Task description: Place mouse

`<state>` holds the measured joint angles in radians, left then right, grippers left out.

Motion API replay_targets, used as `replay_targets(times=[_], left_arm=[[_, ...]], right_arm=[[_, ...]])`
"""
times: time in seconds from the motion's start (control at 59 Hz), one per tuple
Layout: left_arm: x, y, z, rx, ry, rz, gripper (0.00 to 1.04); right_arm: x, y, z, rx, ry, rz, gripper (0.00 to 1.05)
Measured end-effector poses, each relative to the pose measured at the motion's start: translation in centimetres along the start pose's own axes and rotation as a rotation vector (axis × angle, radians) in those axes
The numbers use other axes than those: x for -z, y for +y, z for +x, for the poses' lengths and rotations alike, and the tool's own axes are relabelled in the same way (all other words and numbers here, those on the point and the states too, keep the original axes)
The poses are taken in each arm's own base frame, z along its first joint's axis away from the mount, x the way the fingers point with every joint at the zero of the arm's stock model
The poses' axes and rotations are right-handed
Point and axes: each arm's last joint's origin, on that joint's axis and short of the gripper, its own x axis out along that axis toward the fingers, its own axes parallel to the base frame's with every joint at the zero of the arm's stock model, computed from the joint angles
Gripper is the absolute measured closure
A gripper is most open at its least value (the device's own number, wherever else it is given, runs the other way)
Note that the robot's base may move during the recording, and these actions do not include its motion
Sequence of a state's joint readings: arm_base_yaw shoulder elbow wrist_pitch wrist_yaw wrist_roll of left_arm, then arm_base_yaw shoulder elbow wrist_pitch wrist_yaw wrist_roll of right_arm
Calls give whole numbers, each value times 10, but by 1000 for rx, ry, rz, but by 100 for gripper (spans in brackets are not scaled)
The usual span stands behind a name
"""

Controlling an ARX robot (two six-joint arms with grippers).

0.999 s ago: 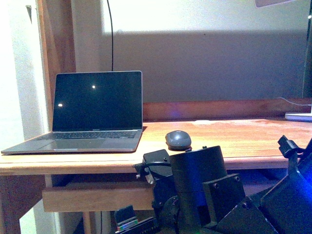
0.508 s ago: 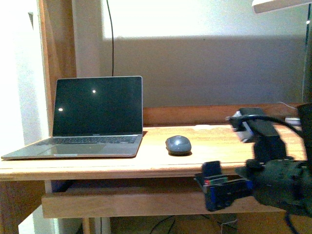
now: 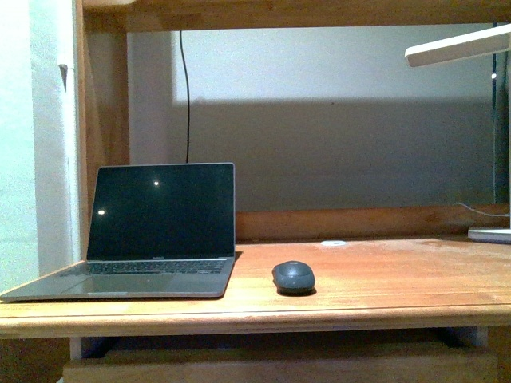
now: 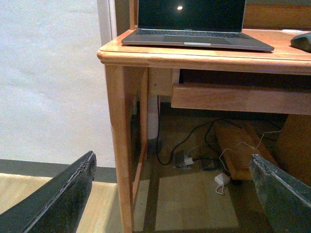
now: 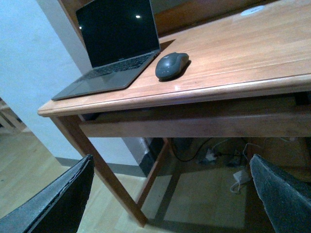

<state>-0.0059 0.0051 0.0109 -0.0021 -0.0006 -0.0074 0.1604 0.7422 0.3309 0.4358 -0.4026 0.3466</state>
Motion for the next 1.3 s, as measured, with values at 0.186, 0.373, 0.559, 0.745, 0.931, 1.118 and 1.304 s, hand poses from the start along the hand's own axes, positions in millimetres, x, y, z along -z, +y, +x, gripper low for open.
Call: replay_targets(times=[0.186, 0.373, 0.559, 0.745, 0.931, 1.118, 1.304], left_arm=[[0, 0, 0, 0, 0, 0, 8], [0, 0, 0, 0, 0, 0, 8], [0, 0, 0, -2, 0, 0, 8], [0, 0, 0, 0, 0, 0, 8], [0, 0, 0, 0, 0, 0, 8], [0, 0, 0, 0, 0, 0, 8], [0, 0, 0, 0, 0, 0, 8]], right_arm=[[27, 6, -39, -13, 22, 29, 7], [48, 8, -63, -4, 65, 36, 7], [52, 4, -66, 381, -64, -192, 28], [58, -7, -72, 525, -70, -310, 66], [59, -17, -78, 556, -73, -325, 101], [69, -20, -78, 558, -72, -329, 102], [69, -20, -79, 556, -80, -332, 102]])
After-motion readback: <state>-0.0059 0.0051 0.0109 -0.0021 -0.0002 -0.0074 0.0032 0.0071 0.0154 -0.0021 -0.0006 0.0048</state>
